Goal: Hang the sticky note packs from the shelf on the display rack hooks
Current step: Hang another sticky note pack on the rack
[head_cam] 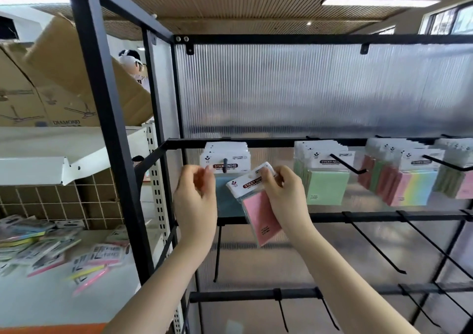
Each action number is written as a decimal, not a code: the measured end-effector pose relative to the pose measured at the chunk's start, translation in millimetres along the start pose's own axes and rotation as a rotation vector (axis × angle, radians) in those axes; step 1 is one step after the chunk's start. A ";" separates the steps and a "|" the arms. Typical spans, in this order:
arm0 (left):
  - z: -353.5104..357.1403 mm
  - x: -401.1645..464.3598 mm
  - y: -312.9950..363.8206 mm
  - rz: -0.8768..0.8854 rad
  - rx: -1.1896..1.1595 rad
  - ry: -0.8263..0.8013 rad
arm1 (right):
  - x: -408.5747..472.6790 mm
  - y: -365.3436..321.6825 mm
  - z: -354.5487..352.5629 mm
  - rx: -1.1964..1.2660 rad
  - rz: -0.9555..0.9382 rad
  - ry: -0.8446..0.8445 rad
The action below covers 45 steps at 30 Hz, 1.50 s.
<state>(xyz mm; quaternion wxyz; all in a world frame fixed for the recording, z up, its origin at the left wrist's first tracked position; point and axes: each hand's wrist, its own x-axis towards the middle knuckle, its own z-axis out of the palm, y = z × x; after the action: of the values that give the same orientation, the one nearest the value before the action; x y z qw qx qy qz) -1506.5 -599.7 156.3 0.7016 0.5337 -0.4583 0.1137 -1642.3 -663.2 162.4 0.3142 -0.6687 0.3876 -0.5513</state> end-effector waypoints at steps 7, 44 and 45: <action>28.7 -57.7 47.4 -0.089 -0.117 -0.216 | -27.7 4.0 -55.8 0.053 -0.013 0.185; 341.9 -165.9 233.8 -0.348 -0.732 -0.922 | 18.4 77.7 -377.5 -0.128 -0.104 0.723; 349.2 -164.9 235.1 -0.345 -0.724 -0.932 | 23.2 80.3 -381.5 -0.127 -0.104 0.721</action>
<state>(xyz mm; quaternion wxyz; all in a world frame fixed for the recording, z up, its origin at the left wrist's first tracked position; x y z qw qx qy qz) -1932.5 -748.1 185.4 0.5725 0.3216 -0.6334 -0.4094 -2028.2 -720.8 180.1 0.0868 -0.4683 0.4724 -0.7416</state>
